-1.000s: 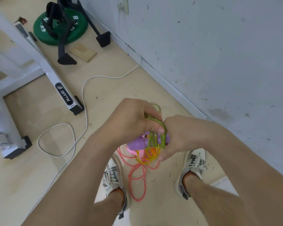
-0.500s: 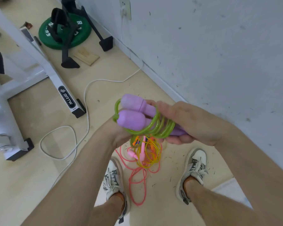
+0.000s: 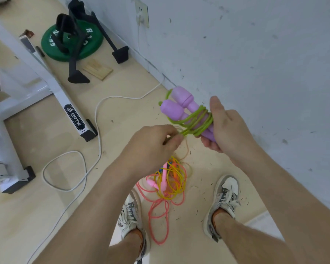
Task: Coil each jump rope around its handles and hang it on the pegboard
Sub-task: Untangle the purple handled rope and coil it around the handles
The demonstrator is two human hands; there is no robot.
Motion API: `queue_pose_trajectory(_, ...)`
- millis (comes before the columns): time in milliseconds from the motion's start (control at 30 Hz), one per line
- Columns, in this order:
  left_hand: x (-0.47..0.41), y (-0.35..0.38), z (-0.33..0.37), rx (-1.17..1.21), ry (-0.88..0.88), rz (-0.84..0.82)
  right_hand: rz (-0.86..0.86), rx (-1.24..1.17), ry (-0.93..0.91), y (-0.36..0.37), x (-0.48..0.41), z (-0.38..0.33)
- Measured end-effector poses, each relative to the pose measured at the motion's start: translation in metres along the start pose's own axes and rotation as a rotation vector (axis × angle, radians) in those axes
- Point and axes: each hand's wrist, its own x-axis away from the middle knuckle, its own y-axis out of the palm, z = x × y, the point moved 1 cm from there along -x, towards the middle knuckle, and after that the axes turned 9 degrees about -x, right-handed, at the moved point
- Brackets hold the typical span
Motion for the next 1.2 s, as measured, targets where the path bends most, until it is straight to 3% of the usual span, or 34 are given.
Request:
queue_pose_trajectory(133, 0.009, -0.011, -0.006, -0.254, 0.051, 0.051, 0.160, 0.401, -0.094, -0.022, -0.011, 0.009)
queue_pose_trajectory(267, 0.013, -0.015, 0.004, -0.364, 0.270, 0.246, 0.018, 0.701, -0.070, -0.011, -0.002, 0.011)
queue_pose_trajectory(367, 0.011, -0.020, -0.004, -0.274, 0.318, 0.343, -0.164, 0.838, -0.097, 0.006, 0.005, 0.012)
queue_pose_trajectory(500, 0.013, -0.019, -0.021, -0.183, 0.350, 0.266, -0.360, 0.963, -0.236, 0.017, 0.011, 0.006)
queue_pose_trajectory(567, 0.013, -0.018, -0.024, 0.008, 0.311, 0.164, -0.420, 0.974, -0.260, 0.017, 0.013, 0.001)
queue_pose_trajectory(733, 0.013, -0.025, -0.029, 0.593, 0.101, -0.224, -0.605, 0.777, -0.105, 0.010, 0.022, -0.010)
queue_pose_trajectory(867, 0.011, -0.021, -0.033, 1.063, -0.014, -0.390, -0.716, 0.450, -0.049, 0.009, 0.029, -0.025)
queue_pose_trajectory(967, 0.010, -0.010, -0.028, 1.343, -0.036, -0.501, -0.696, 0.343, -0.030, 0.007, 0.030, -0.028)
queue_pose_trajectory(1067, 0.009, 0.000, -0.022, 1.467, -0.297, -0.365, -0.567, 0.258, -0.035, 0.003, 0.028, -0.026)
queue_pose_trajectory(1133, 0.010, 0.007, -0.019, 1.479, -0.496, -0.144, -0.426, 0.123, 0.004, 0.004, 0.024, -0.021)
queue_pose_trajectory(1200, 0.007, 0.007, -0.006, 1.294, -0.431, -0.020, -0.305, -0.058, 0.038, 0.008, 0.020, -0.016)
